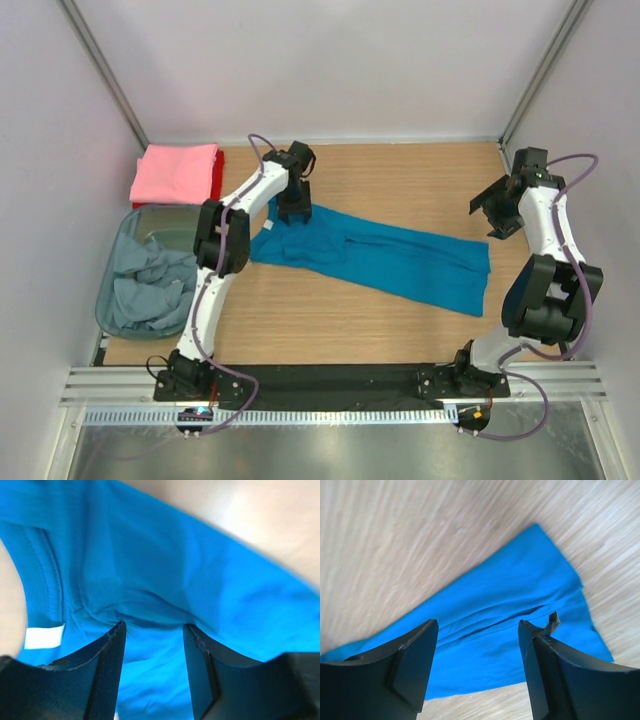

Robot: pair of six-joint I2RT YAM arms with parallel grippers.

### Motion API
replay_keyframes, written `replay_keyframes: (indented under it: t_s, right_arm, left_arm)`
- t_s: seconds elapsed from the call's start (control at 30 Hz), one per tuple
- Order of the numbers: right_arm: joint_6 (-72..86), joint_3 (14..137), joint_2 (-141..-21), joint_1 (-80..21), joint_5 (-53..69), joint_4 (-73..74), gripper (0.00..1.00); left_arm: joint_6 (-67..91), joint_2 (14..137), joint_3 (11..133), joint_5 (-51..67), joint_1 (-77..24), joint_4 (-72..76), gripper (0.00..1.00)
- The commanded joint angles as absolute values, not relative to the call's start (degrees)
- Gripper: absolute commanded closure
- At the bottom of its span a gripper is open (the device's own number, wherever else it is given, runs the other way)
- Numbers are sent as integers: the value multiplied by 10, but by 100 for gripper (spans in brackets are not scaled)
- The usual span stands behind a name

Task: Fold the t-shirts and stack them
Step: Fold the tshirt

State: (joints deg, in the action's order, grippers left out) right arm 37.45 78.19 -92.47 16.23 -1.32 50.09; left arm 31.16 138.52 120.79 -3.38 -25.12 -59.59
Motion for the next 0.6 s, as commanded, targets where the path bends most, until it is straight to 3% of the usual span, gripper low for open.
replay_keyframes:
  t_s: [0.0, 0.2, 0.37, 0.57]
  right_arm:
    - [409, 747, -877, 159, 34, 476, 27]
    - [392, 710, -862, 140, 60, 455, 21]
    - [324, 724, -891, 72, 46, 475, 22]
    - [223, 744, -959, -80, -17, 490, 27]
  left_arm:
    - [335, 1497, 1317, 9, -230, -450, 48]
    - [466, 1615, 1525, 143, -201, -246, 44]
    - [444, 1450, 1344, 128, -193, -149, 38]
    - [376, 1289, 1221, 163, -192, -185, 37]
